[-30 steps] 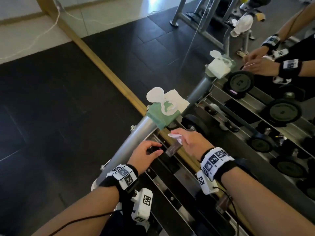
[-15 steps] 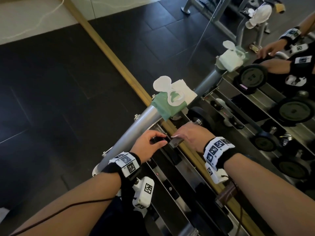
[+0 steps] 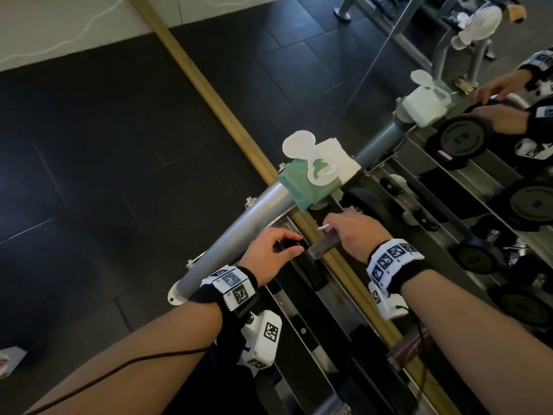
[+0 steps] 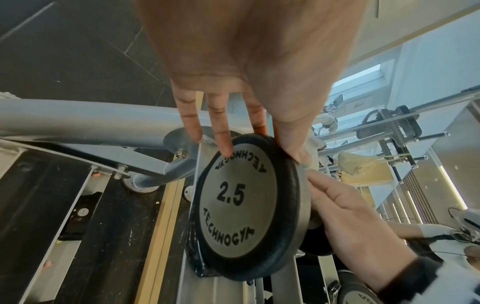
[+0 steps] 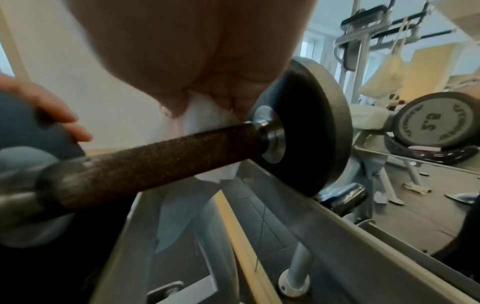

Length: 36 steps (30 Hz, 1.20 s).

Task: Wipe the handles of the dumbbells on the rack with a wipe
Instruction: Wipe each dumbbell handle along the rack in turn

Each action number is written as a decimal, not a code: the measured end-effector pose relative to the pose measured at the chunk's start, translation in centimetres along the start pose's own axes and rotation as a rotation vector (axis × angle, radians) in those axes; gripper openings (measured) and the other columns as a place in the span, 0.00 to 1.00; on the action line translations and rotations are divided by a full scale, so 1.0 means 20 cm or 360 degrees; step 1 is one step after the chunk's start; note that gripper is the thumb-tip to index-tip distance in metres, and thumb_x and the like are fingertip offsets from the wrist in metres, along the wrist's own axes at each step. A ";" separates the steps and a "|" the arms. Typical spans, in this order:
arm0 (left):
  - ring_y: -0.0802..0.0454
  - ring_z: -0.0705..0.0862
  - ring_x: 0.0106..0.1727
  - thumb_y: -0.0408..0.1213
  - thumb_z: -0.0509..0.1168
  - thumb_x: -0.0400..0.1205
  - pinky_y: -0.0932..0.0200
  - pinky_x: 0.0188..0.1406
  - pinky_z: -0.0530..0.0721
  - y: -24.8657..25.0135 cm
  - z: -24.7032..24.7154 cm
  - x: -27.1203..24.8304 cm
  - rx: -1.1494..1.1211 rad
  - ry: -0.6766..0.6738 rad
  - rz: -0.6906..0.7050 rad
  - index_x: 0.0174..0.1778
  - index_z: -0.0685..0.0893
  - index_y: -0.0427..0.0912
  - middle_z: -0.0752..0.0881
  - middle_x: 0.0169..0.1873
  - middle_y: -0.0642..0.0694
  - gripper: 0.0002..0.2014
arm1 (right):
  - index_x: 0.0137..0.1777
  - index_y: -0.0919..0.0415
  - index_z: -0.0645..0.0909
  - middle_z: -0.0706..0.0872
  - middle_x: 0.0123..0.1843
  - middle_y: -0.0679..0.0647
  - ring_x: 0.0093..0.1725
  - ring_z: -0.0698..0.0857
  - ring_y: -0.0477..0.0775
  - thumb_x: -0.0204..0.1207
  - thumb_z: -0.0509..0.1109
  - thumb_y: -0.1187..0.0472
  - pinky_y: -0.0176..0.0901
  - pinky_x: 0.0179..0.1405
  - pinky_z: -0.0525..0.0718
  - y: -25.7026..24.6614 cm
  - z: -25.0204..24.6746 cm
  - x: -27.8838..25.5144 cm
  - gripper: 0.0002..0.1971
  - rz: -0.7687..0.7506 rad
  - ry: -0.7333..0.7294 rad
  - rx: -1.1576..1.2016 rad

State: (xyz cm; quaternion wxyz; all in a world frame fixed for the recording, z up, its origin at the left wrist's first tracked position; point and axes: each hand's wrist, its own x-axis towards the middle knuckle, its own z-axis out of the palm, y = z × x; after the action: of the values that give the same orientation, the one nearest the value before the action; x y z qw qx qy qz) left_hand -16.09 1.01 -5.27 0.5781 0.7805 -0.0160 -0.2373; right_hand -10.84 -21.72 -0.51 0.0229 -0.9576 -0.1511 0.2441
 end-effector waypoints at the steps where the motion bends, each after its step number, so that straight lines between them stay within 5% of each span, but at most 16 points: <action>1: 0.65 0.80 0.50 0.51 0.71 0.79 0.66 0.50 0.77 0.00 0.00 0.00 -0.0001 0.0004 0.0000 0.50 0.82 0.73 0.79 0.56 0.66 0.09 | 0.58 0.50 0.75 0.81 0.49 0.51 0.50 0.82 0.55 0.79 0.67 0.63 0.50 0.53 0.83 -0.02 0.00 0.01 0.11 0.0056 0.0038 -0.0039; 5: 0.62 0.81 0.51 0.50 0.72 0.79 0.59 0.55 0.82 -0.01 0.00 0.01 -0.0011 0.0010 0.0006 0.47 0.82 0.75 0.79 0.55 0.64 0.10 | 0.57 0.52 0.74 0.82 0.42 0.49 0.44 0.85 0.55 0.82 0.65 0.62 0.45 0.43 0.82 -0.11 0.06 0.02 0.07 -0.0026 0.0001 0.0026; 8: 0.58 0.83 0.49 0.49 0.73 0.78 0.54 0.55 0.85 0.00 0.00 0.02 -0.0041 -0.0005 -0.0016 0.46 0.83 0.76 0.79 0.55 0.62 0.11 | 0.54 0.51 0.75 0.86 0.41 0.50 0.39 0.86 0.52 0.88 0.57 0.55 0.42 0.39 0.83 -0.10 0.06 -0.02 0.06 -0.0047 0.0002 0.0438; 11: 0.57 0.83 0.51 0.49 0.73 0.78 0.53 0.57 0.85 0.00 0.00 0.02 -0.0061 -0.0017 -0.0039 0.47 0.84 0.73 0.79 0.56 0.63 0.10 | 0.54 0.49 0.74 0.81 0.37 0.45 0.33 0.81 0.44 0.87 0.60 0.57 0.29 0.32 0.72 0.03 0.00 -0.06 0.02 -0.0069 0.0164 0.0330; 15: 0.62 0.81 0.55 0.50 0.73 0.78 0.66 0.53 0.78 0.00 -0.01 0.02 -0.0067 -0.0011 -0.0063 0.50 0.85 0.70 0.78 0.57 0.67 0.08 | 0.59 0.52 0.74 0.80 0.44 0.49 0.35 0.83 0.48 0.83 0.61 0.60 0.39 0.40 0.82 0.05 -0.01 -0.06 0.08 0.0020 0.0190 0.0032; 19: 0.61 0.81 0.57 0.50 0.74 0.77 0.59 0.59 0.80 0.00 0.00 0.03 -0.0089 -0.0015 -0.0070 0.49 0.86 0.70 0.79 0.57 0.66 0.09 | 0.60 0.46 0.72 0.83 0.47 0.46 0.37 0.84 0.45 0.84 0.60 0.62 0.35 0.39 0.81 -0.10 0.12 -0.09 0.10 -0.0094 0.0083 0.0244; 22: 0.64 0.80 0.60 0.49 0.73 0.78 0.61 0.60 0.78 0.00 -0.01 0.03 -0.0074 -0.0026 -0.0074 0.49 0.85 0.70 0.79 0.57 0.67 0.09 | 0.67 0.44 0.74 0.86 0.52 0.50 0.44 0.87 0.49 0.83 0.62 0.64 0.41 0.42 0.85 -0.07 0.14 -0.15 0.17 -0.0205 0.0012 0.0280; 26: 0.68 0.76 0.59 0.47 0.72 0.79 0.72 0.51 0.70 0.02 -0.02 0.02 -0.0069 -0.0056 -0.0062 0.50 0.84 0.69 0.77 0.55 0.70 0.09 | 0.71 0.40 0.67 0.77 0.34 0.42 0.31 0.82 0.40 0.83 0.61 0.59 0.37 0.35 0.85 0.08 0.05 -0.19 0.19 0.0012 0.0212 0.0210; 29: 0.63 0.80 0.53 0.47 0.71 0.80 0.65 0.52 0.77 0.04 -0.02 0.01 -0.0063 -0.0062 -0.0070 0.52 0.83 0.66 0.79 0.56 0.67 0.08 | 0.69 0.45 0.68 0.74 0.34 0.42 0.33 0.85 0.50 0.85 0.59 0.59 0.39 0.35 0.81 0.05 0.06 -0.16 0.15 0.0114 0.0335 0.0234; 33: 0.65 0.78 0.37 0.47 0.70 0.81 0.67 0.37 0.75 0.05 -0.02 -0.01 -0.0004 -0.0040 -0.0048 0.54 0.84 0.64 0.82 0.56 0.61 0.08 | 0.67 0.52 0.76 0.84 0.47 0.52 0.49 0.87 0.60 0.85 0.59 0.63 0.42 0.40 0.74 -0.10 0.15 -0.13 0.14 -0.0034 0.0193 0.0290; 35: 0.64 0.77 0.37 0.46 0.71 0.81 0.65 0.39 0.75 0.05 -0.02 -0.01 -0.0030 -0.0042 -0.0041 0.55 0.85 0.62 0.83 0.57 0.58 0.08 | 0.72 0.52 0.75 0.86 0.52 0.53 0.47 0.87 0.56 0.84 0.57 0.63 0.38 0.40 0.73 -0.11 0.17 -0.18 0.18 -0.0157 0.0117 0.0240; 36: 0.64 0.78 0.40 0.46 0.71 0.81 0.65 0.42 0.75 0.05 -0.02 0.00 -0.0039 -0.0044 -0.0043 0.54 0.85 0.62 0.83 0.57 0.58 0.08 | 0.74 0.49 0.73 0.85 0.45 0.49 0.41 0.87 0.45 0.83 0.55 0.60 0.31 0.37 0.73 -0.10 0.15 -0.21 0.20 -0.0160 0.0110 0.0232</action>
State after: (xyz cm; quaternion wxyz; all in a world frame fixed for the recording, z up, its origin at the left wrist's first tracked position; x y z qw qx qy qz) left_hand -15.75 1.02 -4.22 0.5842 0.7701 -0.0104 -0.2560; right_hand -16.42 -21.22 -1.04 0.1101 -0.9525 -0.1799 0.2199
